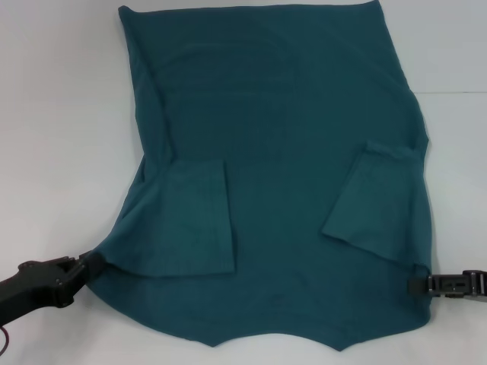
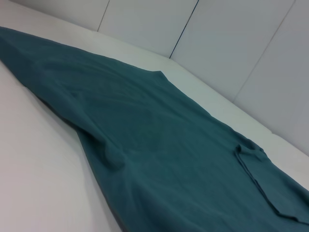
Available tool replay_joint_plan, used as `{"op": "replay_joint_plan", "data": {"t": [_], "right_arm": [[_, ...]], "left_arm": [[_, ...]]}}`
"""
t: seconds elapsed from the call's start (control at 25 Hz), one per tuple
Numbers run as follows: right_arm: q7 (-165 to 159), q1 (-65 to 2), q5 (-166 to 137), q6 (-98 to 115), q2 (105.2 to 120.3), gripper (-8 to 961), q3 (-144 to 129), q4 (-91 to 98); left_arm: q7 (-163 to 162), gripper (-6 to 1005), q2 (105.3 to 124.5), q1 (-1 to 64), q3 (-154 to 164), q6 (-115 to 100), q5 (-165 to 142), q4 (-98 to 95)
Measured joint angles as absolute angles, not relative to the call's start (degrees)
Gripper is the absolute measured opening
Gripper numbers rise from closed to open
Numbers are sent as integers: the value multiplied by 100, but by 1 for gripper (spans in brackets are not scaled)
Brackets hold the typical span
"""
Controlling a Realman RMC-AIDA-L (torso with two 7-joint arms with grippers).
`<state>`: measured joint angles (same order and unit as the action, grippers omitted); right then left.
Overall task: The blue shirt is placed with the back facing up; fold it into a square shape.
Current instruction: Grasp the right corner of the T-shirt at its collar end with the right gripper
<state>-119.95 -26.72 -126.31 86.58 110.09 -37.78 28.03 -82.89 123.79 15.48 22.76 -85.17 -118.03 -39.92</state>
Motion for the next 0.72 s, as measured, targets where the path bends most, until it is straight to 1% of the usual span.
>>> {"op": "replay_joint_plan", "data": {"t": [0.4,0.72], "right_arm": [[-12087,-2699,-12719,8616,11038,491,-3730,2804],[-12159,-2681,-12719,8507,11000,474,-3718,2804]], "left_arm": [[-8289,28,12375,1575,2276,-8506,-11803,-3990],[-8288,27,12375,1605,2276,-8507,-11803,-3990]]}}
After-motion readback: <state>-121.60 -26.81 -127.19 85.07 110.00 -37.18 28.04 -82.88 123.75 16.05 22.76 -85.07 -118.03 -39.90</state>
